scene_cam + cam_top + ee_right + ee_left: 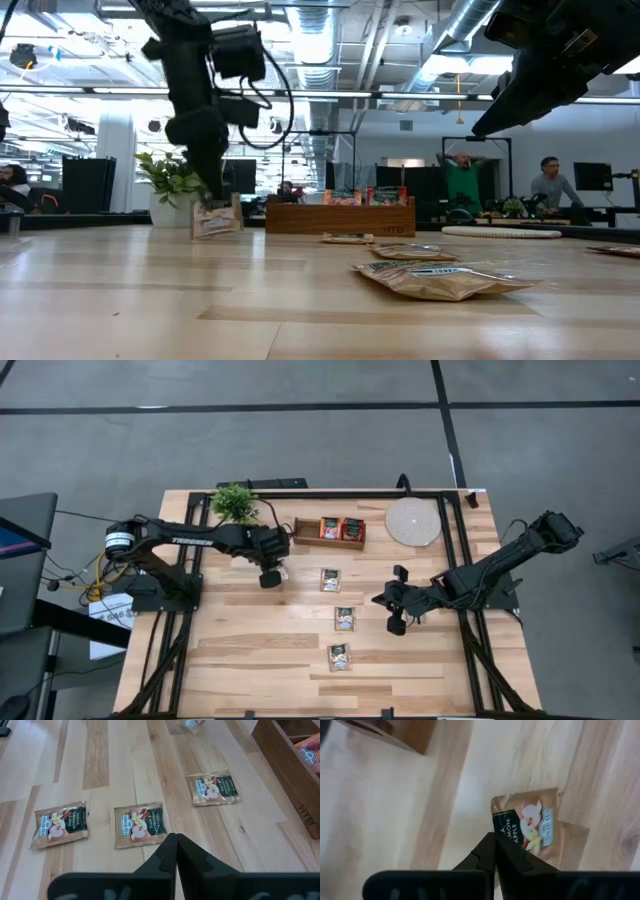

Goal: Pick & Place Tea
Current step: Put the brown tea bag into the left section of the wooden organizer

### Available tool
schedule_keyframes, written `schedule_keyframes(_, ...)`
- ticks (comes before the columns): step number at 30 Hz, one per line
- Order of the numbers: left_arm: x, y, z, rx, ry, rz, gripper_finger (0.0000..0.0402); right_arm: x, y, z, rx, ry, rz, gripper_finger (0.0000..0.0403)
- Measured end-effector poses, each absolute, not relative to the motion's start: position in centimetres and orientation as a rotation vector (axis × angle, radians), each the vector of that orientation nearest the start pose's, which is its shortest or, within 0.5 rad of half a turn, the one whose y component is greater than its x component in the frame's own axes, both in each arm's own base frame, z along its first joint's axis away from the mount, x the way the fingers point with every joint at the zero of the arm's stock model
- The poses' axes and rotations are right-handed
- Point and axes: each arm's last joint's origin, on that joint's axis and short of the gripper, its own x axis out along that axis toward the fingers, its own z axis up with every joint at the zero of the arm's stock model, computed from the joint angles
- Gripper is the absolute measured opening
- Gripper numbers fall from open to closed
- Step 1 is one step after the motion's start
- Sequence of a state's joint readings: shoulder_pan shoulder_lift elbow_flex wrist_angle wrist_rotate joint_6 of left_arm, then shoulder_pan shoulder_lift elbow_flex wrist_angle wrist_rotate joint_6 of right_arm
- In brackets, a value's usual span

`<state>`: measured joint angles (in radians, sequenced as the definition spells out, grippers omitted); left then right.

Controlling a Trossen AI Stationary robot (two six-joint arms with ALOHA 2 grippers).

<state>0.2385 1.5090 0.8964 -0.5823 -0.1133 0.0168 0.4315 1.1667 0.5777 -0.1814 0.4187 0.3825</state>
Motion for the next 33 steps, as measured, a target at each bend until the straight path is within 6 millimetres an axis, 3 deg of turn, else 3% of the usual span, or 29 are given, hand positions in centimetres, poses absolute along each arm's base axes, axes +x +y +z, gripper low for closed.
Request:
schedule_keyframes(17,30.2,6.8,28.1,0.329,0.985,0.316,0.0000,20.6,8.2,19.5,0.028,0.679,-0.113,0.0003)
schedule_keyframes(25,31.9,7.5,28.2,0.532,0.937,0.287,0.0000,21.1,8.4,20.2,-0.034,0.604,-0.068,0.0003)
schedule_keyframes(33,32.4,9.9,26.6,0.546,0.996,0.311,0.0000,21.7,7.6,21.1,-0.107,0.526,-0.065,0.0003)
